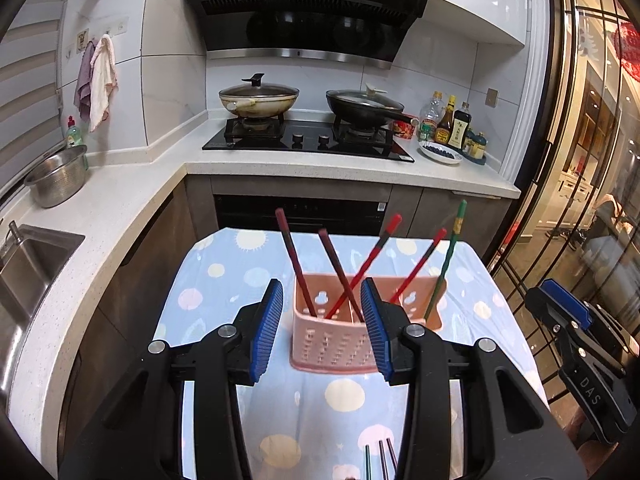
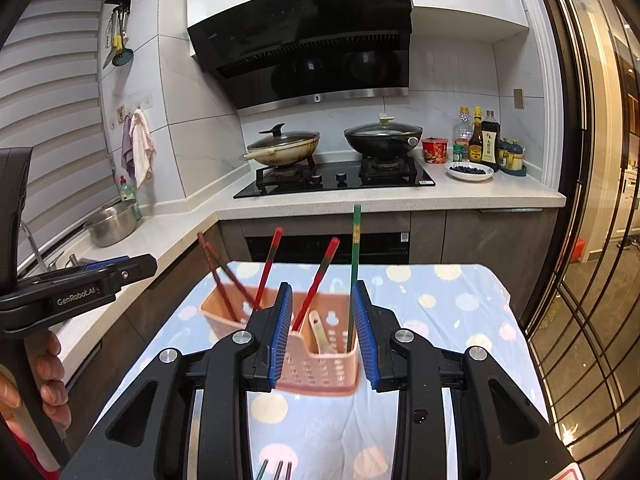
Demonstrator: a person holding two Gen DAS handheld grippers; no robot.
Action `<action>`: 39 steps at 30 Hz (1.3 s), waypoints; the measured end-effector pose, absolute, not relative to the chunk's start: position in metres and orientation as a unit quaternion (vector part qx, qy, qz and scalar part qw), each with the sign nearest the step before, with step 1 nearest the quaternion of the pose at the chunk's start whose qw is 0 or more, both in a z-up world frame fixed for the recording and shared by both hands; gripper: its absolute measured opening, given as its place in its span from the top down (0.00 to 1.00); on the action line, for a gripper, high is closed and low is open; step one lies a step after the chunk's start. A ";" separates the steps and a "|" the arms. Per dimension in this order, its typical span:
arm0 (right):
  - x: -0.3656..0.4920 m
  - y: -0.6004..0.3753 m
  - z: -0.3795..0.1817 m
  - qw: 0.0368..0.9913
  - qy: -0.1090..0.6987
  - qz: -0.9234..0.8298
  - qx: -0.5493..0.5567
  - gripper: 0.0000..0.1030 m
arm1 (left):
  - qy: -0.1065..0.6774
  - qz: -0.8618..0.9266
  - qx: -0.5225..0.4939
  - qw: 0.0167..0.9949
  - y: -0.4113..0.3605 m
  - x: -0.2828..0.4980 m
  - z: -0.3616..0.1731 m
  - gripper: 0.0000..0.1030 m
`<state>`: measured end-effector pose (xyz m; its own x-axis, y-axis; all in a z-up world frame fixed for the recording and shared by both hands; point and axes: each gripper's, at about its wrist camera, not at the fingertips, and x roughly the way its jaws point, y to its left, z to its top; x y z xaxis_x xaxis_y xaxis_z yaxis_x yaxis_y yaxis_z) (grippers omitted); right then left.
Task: Organize utensils
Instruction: 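Move both open tools back down to the remaining chopsticks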
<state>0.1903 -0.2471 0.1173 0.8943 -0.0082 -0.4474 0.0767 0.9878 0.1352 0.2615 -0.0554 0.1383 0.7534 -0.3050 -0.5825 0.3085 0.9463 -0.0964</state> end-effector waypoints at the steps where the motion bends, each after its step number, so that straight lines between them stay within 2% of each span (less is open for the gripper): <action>1: 0.184 -0.245 0.115 0.970 0.230 -0.023 0.074 0.70 | 0.312 -0.164 0.006 0.936 -0.055 0.258 0.136 0.62; 15: 0.107 -0.222 0.071 0.960 0.273 -0.023 0.062 0.70 | 0.350 -0.158 0.034 0.922 -0.040 0.197 0.086 0.61; 19: 0.081 -0.217 0.048 0.952 0.299 -0.021 0.065 0.70 | 0.365 -0.155 0.035 0.917 -0.030 0.177 0.068 0.60; 22: 0.063 -0.212 0.030 0.946 0.317 -0.023 0.061 0.70 | 0.379 -0.153 0.040 0.912 -0.026 0.161 0.052 0.56; 39: -0.009 -0.177 -0.062 0.906 0.418 0.010 0.068 0.70 | 0.474 -0.159 0.058 0.864 -0.017 0.081 -0.044 0.56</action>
